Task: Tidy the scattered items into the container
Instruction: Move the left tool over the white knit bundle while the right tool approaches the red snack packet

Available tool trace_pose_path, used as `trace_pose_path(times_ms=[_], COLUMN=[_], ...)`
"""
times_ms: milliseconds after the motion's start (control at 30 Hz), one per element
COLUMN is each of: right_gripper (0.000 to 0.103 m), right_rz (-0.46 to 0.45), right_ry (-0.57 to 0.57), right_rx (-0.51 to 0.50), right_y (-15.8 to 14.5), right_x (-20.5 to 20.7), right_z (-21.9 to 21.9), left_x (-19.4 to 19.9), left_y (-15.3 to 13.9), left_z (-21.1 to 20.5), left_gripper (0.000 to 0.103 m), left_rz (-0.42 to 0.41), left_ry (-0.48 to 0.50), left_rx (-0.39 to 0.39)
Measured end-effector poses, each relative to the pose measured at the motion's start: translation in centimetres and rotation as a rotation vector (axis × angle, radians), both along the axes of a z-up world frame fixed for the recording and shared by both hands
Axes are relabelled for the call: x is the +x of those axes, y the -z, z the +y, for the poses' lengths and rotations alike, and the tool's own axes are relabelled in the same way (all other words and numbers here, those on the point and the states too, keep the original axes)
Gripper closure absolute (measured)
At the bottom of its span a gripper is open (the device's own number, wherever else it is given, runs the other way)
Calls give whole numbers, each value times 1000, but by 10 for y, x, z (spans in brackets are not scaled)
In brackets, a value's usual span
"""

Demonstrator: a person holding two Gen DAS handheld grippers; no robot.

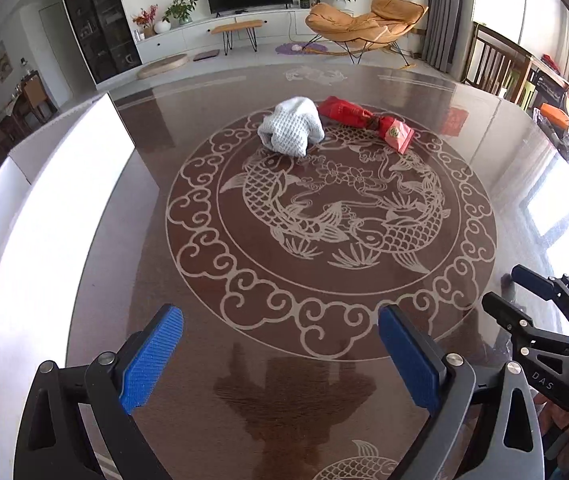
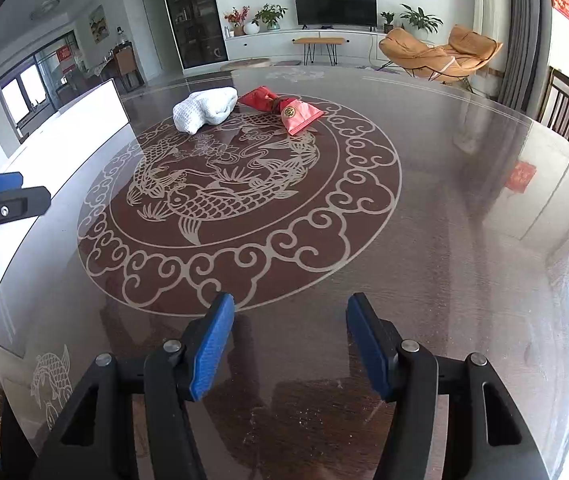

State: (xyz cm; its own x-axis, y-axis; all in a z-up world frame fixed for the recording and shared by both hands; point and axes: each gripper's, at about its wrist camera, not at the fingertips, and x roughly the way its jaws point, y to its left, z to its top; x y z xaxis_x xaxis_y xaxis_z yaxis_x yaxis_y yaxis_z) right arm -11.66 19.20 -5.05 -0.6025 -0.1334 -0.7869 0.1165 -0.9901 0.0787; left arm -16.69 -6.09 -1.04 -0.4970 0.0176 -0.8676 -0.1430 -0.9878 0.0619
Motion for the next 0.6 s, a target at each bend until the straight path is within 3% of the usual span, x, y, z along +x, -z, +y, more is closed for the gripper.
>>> trace_pose_path(times_ms=[167,600], right_gripper=[42,34], right_rz=[13,6], right_ry=[-10,-25], right_rx=[55,74], right_y=[2,4], right_x=[3,1], right_z=[-6,-11], left_x=[-5,1], left_y=[48,48], left_z=[3,1], left_gripper=[1,0], left_rz=[-101,-22], left_ry=[-18,-50], left_rx=[19,58])
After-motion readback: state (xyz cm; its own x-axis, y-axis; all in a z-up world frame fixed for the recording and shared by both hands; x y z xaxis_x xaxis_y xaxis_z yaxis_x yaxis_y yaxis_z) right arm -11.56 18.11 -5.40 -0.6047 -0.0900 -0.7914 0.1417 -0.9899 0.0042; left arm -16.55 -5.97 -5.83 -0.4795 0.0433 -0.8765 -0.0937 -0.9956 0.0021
